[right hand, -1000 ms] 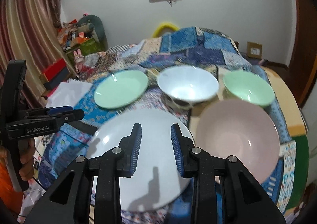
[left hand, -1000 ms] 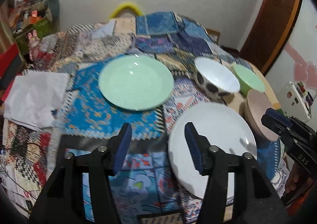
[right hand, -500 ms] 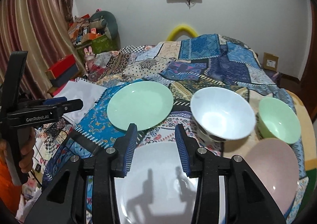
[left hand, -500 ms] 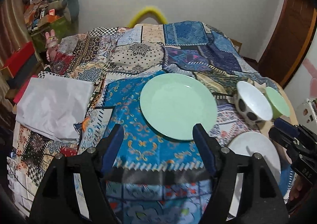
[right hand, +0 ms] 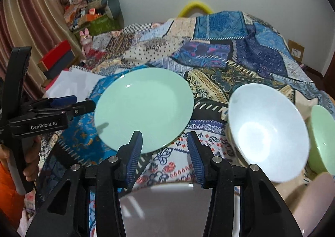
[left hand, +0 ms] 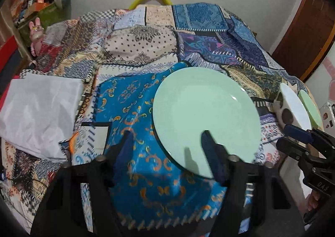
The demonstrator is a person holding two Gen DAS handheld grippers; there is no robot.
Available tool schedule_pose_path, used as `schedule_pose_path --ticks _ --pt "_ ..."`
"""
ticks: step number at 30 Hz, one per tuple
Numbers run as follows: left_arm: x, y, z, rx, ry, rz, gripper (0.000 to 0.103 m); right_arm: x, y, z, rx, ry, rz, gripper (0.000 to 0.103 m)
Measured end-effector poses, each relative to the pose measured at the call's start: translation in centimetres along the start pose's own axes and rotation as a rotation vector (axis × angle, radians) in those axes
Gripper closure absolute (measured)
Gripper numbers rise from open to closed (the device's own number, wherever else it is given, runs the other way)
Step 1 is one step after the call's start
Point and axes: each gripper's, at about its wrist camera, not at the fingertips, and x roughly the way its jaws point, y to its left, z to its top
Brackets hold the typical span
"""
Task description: Organize plates and bowls
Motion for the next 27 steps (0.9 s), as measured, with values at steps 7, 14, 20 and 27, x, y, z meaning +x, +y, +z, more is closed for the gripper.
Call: schedule_pose_path --ticks 7,14,20,27 --pt "2.9 0.7 0.9 0.002 0.042 -0.05 0.068 2.5 0.2 0.8 -0.009 0.062 -0.027 0.068" --pt "3.9 0.8 1.3 -0.001 0.03 -0.061 0.072 4.3 0.0 1.0 0.005 0.102 -0.05 0.069" --pt "3.8 0.6 1.2 0.013 0.028 -0.052 0.072 4.9 -1.0 1.2 0.051 0.109 -0.031 0.069" --pt "1.6 1.0 -1.4 0.013 0.047 -0.033 0.072 4.4 -0.2 0.5 0.028 0.121 0.017 0.069"
